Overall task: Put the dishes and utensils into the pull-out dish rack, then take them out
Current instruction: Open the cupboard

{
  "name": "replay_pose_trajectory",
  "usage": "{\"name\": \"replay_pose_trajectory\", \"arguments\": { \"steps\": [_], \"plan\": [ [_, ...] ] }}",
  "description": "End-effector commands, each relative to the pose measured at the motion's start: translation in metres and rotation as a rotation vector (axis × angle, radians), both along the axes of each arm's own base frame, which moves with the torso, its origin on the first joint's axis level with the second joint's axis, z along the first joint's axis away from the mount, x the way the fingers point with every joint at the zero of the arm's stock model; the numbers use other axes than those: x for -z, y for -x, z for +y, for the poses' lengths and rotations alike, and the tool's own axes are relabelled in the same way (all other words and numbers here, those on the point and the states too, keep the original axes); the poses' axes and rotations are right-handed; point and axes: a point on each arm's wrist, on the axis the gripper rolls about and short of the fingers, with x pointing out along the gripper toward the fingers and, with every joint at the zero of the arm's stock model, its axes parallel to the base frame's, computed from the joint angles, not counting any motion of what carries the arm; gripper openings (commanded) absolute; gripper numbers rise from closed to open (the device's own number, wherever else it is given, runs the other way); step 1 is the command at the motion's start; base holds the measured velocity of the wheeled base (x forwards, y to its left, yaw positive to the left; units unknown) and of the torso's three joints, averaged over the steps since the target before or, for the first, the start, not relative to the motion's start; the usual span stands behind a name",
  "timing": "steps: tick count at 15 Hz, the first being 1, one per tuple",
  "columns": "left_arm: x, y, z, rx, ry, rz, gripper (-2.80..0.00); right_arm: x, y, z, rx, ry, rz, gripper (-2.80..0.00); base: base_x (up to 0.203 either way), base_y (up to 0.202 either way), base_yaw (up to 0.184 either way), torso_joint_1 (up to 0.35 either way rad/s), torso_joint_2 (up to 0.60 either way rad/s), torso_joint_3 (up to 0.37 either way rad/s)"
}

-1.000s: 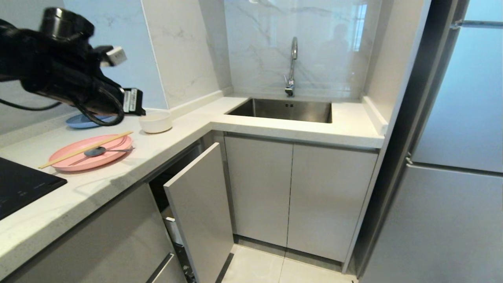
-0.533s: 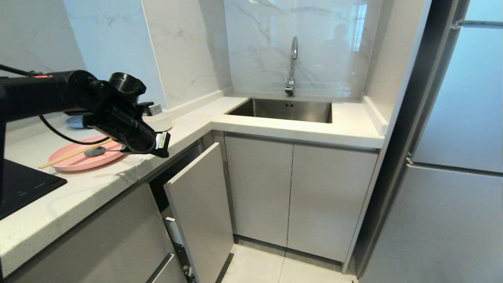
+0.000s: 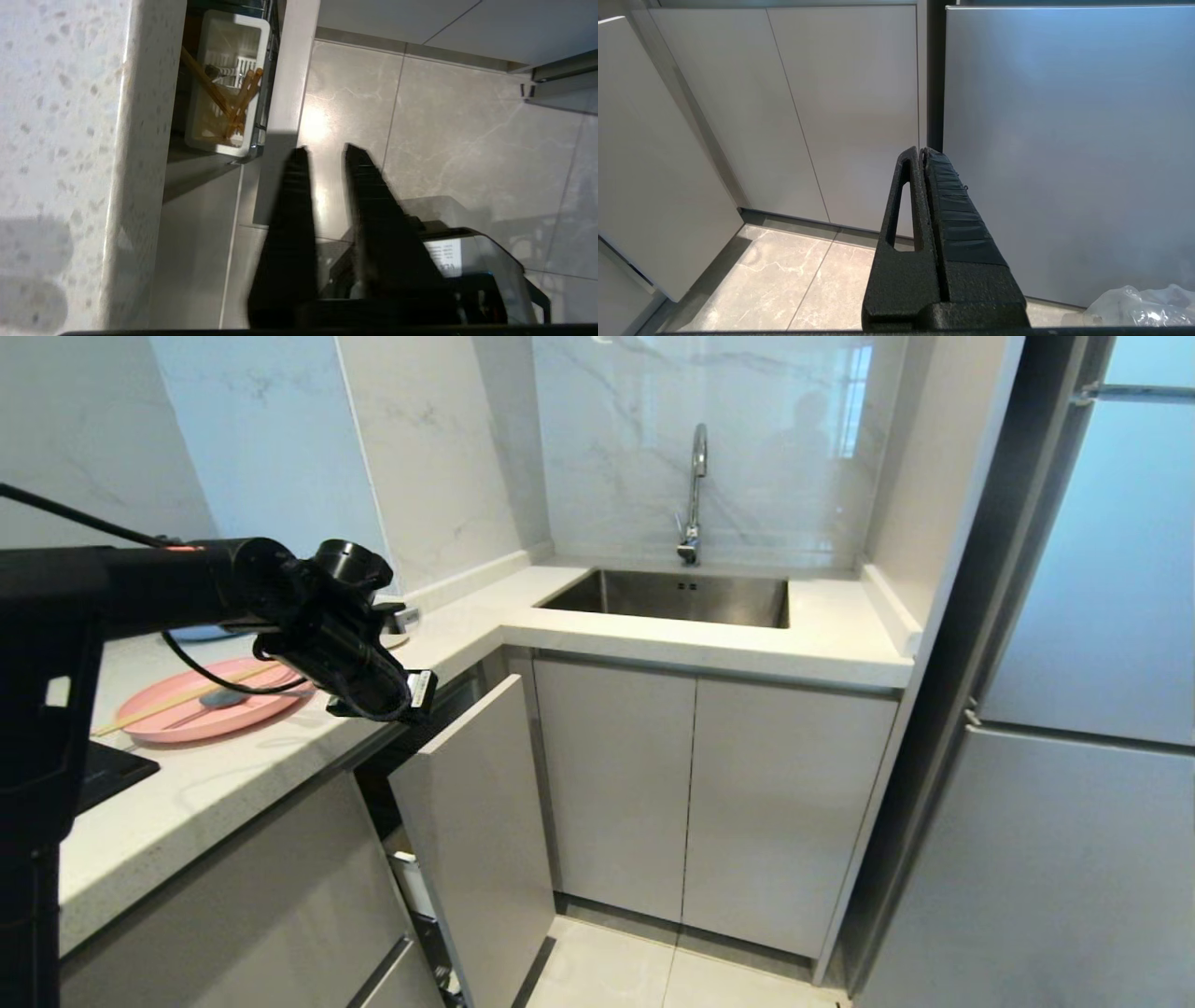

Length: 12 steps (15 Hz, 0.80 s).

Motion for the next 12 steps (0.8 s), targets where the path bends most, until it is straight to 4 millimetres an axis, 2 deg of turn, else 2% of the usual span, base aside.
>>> {"name": "replay_pose_trajectory", "arguments": {
  "steps": [1, 4, 12],
  "plan": [
    [0.01, -0.006, -0.003, 0.005, -0.008, 0.017, 0.0, 0.0, 0.0, 0.0, 0.0, 0.0, 0.001, -2.8, 0.0, 0.0, 0.0, 0.0, 0.0, 0.0],
    [0.023, -0.019, -0.004, -0.012, -0.055, -0.015, 0.0, 0.0, 0.0, 0.0, 0.0, 0.0, 0.001, -2.8, 0.0, 0.0, 0.0, 0.0, 0.0, 0.0],
    [0.049, -0.037, -0.008, 0.009, -0.073, -0.014, 0.0, 0.0, 0.0, 0.0, 0.0, 0.0, 0.001, -2.8, 0.0, 0.0, 0.0, 0.0, 0.0, 0.0]
  ]
}}
